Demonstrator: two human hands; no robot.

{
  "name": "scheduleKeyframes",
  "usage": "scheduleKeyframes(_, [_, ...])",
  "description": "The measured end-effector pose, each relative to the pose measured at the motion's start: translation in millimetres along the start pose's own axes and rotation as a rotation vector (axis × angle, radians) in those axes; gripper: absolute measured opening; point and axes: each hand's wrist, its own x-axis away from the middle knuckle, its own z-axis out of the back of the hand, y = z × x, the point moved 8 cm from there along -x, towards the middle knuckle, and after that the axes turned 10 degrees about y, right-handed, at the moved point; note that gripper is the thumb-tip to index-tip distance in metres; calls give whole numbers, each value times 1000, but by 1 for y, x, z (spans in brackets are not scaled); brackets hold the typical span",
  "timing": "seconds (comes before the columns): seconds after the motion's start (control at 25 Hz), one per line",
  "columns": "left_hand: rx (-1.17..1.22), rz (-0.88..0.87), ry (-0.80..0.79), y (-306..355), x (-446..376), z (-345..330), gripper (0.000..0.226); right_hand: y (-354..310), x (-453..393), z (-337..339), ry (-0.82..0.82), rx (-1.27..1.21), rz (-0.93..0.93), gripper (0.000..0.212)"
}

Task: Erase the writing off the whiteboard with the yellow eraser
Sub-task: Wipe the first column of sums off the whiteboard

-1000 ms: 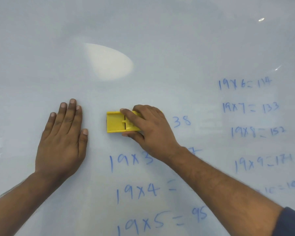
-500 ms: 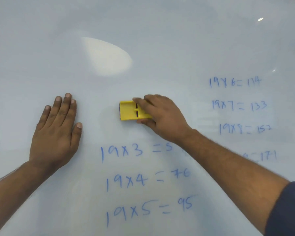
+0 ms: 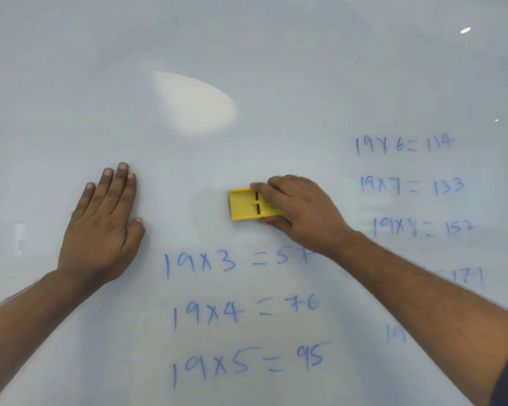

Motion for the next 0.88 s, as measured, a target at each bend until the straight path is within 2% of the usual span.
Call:
scheduleKeyframes(0.12, [11, 2, 17, 9, -5, -3, 71, 16, -2, 7, 62, -18, -98, 56])
scheduleKeyframes(0.24, [20, 34, 56, 13, -2, -6, 70, 7, 5, -1, 68, -65, -122, 57])
scheduleKeyframes(0.48, [22, 2, 61, 10, 3, -8, 68, 14, 38, 5, -3, -5, 39, 55])
scheduleKeyframes(0.68, [7, 25, 74, 10, 14, -9, 67, 46, 28, 16, 109, -6, -175, 57])
scheduleKeyframes(0.88, [9, 36, 51, 9, 18, -11, 67, 14, 21, -2, 110, -90, -162, 56])
